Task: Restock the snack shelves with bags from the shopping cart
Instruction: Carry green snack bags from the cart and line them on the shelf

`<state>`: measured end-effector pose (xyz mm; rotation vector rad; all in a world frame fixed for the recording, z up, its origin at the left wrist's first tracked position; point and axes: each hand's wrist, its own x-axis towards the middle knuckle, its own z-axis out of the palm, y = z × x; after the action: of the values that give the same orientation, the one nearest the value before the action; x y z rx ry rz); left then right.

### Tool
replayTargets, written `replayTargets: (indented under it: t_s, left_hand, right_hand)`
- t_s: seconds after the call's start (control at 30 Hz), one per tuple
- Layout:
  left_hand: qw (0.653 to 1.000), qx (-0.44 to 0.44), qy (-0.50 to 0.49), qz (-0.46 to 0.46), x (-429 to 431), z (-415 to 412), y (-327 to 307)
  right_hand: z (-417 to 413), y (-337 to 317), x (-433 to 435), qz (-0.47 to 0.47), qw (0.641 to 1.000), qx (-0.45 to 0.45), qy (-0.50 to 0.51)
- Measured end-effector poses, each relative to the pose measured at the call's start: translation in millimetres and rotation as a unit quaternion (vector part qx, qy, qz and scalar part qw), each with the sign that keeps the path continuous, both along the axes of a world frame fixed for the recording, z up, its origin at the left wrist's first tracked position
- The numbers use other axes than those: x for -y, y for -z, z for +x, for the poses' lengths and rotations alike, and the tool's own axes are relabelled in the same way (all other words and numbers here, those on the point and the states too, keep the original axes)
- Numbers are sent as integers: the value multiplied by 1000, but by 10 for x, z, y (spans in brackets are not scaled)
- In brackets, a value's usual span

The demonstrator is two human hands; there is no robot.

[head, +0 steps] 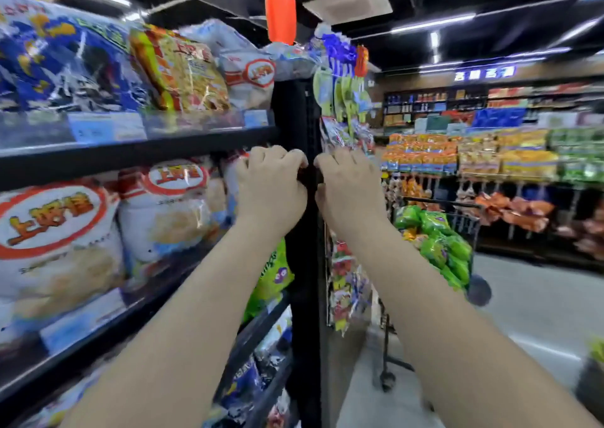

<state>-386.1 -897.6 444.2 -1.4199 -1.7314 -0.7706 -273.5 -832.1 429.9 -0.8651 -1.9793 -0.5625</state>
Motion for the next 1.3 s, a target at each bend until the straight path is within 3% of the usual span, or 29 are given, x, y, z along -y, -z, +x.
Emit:
replayTargets:
  t_s: [0.27, 0.4, 0.67, 0.87, 1.3]
  left_hand:
    - [994, 35, 94, -41, -1413, 1337, 791]
    - [986, 61, 114, -104, -2159, 2011, 1217]
    - [948, 115, 131, -266, -3361, 3007, 2367]
    - [905, 163, 97, -380, -4082, 2922, 2992]
    - [869, 185, 98, -448, -6591, 2106, 3660]
  right_hand:
    - [1560, 763, -1106, -31, 991, 18, 127]
    - [2278, 1180, -1723, -70, 981, 25, 182]
    - [3218, 2200, -2800, -160, 973, 33, 161]
    - [3299, 2760, -3626, -252, 959, 7, 131]
    - [2885, 3666, -6023, -414, 895, 14, 163]
